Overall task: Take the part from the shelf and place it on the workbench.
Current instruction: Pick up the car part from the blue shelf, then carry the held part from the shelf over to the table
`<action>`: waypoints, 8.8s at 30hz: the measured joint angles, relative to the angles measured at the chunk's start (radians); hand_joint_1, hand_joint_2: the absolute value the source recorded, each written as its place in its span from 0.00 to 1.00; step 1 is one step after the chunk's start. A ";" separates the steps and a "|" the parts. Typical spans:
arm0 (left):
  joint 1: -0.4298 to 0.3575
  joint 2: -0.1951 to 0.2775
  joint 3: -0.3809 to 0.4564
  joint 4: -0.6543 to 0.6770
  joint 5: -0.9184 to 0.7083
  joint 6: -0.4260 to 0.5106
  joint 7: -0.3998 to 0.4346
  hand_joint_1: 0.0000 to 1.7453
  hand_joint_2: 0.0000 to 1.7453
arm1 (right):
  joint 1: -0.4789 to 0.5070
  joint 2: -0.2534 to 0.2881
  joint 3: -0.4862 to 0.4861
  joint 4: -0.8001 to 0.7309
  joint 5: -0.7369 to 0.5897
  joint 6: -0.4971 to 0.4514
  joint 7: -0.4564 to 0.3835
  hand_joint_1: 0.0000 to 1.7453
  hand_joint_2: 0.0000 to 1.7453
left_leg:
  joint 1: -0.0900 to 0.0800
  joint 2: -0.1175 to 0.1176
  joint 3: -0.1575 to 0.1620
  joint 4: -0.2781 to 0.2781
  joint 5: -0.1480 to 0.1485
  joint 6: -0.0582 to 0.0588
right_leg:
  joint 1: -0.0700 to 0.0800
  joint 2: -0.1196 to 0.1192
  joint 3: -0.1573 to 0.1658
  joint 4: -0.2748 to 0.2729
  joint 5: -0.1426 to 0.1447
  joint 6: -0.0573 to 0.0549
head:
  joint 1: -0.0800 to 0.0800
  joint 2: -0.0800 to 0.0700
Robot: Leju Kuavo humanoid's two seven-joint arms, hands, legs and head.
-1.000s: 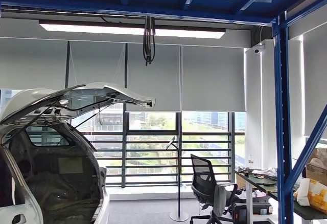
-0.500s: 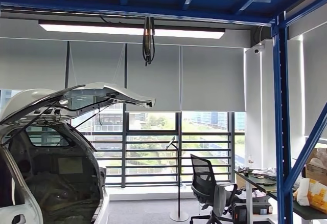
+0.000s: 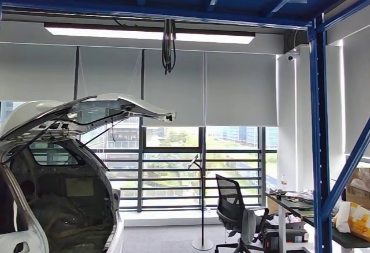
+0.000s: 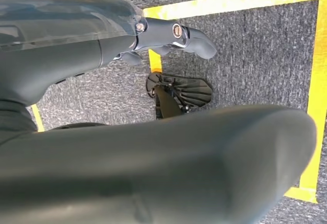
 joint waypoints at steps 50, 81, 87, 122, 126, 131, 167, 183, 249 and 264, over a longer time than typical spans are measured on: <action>-0.022 -0.022 0.050 0.000 -0.140 -0.023 -0.016 0.00 0.00 | -0.387 0.243 0.159 0.667 0.058 -0.033 -0.077 0.00 1.00 | 0.001 0.001 0.001 0.000 0.001 0.000 | 0.000 0.001 0.000 0.001 0.000 0.000 | 0.000 0.000; -0.028 -0.028 0.070 0.000 -0.224 -0.023 -0.063 0.00 1.00 | -0.433 0.244 0.288 0.778 -0.066 -0.050 -0.103 1.00 1.00 | 0.000 0.002 0.005 0.000 0.001 -0.001 | 0.000 0.001 0.004 0.001 0.001 0.000 | 0.000 0.000; -0.031 -0.029 0.097 0.000 -0.224 -0.013 -0.044 0.00 1.00 | -0.402 0.222 0.288 0.674 -0.081 -0.049 -0.097 1.00 1.00 | 0.000 0.002 0.005 0.000 0.001 -0.001 | 0.000 0.001 0.004 0.001 0.001 0.000 | 0.000 0.000; -0.015 -0.034 0.230 0.000 -0.322 0.109 -0.019 0.00 1.00 | -0.054 0.239 0.191 -0.409 -1.547 0.543 -0.493 1.00 1.00 | -0.005 0.002 0.003 0.003 0.000 0.002 | -0.005 0.001 0.004 -0.002 0.004 0.005 | 0.000 0.000; -0.017 -0.035 0.234 0.000 -0.332 0.110 -0.019 0.00 1.00 | -0.055 0.235 0.202 -0.408 -1.564 0.548 -0.487 1.00 1.00 | 0.005 0.006 0.011 -0.015 0.015 0.018 | -0.004 0.001 -0.011 0.037 -0.025 0.017 | 0.000 0.000; -0.014 -0.035 0.238 0.000 -0.339 0.102 -0.001 0.00 1.00 | -0.049 0.224 0.206 -0.404 -1.588 0.561 -0.499 1.00 1.00 | 0.013 0.007 0.015 -0.019 0.016 0.017 | -0.021 0.000 -0.126 0.277 -0.113 0.038 | 0.000 0.000; 0.000 -0.018 0.303 0.000 -0.381 0.071 0.105 0.00 1.00 | -0.011 0.168 0.157 -0.409 -1.606 0.618 -0.566 1.00 1.00 | 0.001 0.016 -0.065 -0.011 0.091 0.002 | -0.013 0.000 0.128 -0.020 -0.065 0.021 | 0.000 0.000; -0.004 -0.013 0.306 0.000 -0.400 0.069 0.094 0.00 1.00 | -0.009 0.167 0.155 -0.404 -1.626 0.648 -0.570 1.00 1.00 | 0.012 0.011 0.072 -0.016 -0.020 -0.025 | -0.009 -0.014 -0.027 -0.011 0.045 0.006 | 0.000 0.000; 0.017 0.065 0.446 -0.004 -0.484 0.062 0.190 0.00 1.00 | 0.031 0.080 0.189 -0.349 -1.497 0.670 -0.671 1.00 1.00 | 0.015 0.034 -0.028 -0.016 0.054 0.005 | -0.010 -0.043 0.030 0.045 -0.082 0.018 | 0.001 0.000; 0.014 0.110 0.503 -0.011 -0.474 0.059 0.178 0.00 1.00 | 0.072 0.065 0.205 -0.317 -1.425 0.650 -0.723 1.00 1.00 | 0.014 -0.038 -0.075 0.043 0.026 -0.027 | -0.020 0.014 0.074 -0.041 -0.024 -0.018 | 0.001 0.000</action>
